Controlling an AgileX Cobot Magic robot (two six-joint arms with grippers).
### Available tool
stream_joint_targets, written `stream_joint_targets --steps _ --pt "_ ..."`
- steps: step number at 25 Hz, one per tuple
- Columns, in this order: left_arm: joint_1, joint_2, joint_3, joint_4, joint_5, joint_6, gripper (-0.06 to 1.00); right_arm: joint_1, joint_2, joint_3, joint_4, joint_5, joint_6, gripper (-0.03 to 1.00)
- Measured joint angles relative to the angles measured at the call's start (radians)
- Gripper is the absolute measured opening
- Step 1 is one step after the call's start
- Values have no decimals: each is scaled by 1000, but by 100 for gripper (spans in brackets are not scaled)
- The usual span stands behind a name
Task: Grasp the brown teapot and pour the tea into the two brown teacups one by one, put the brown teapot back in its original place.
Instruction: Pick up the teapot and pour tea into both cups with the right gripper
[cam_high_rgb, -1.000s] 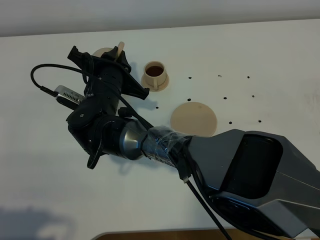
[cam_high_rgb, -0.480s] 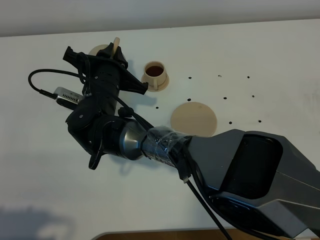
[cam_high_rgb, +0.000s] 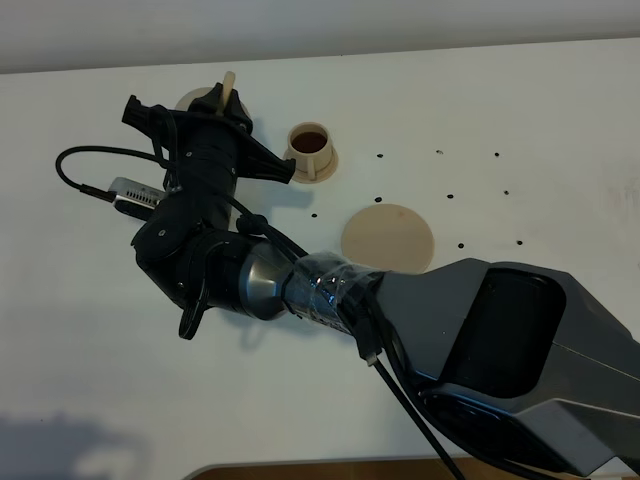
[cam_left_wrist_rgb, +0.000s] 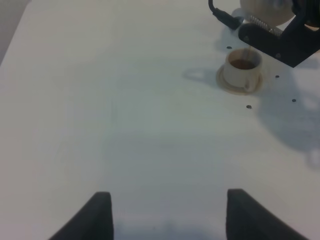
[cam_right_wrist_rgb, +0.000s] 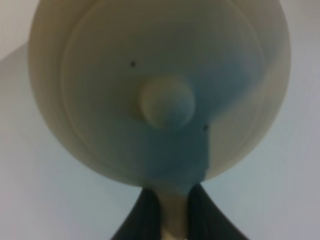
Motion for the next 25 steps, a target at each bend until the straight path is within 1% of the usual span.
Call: stream_joint_targets --steps 9,19,22,25 --pt "0 0 0 0 0 0 53 0 0 0 -4 -20 -28 12" --pt "0 0 0 0 0 0 53 0 0 0 -26 -33 -28 12" --pt "0 0 0 0 0 0 53 0 0 0 -24 -28 7 12" --pt "0 0 0 0 0 0 53 1 0 0 6 -10 47 12"
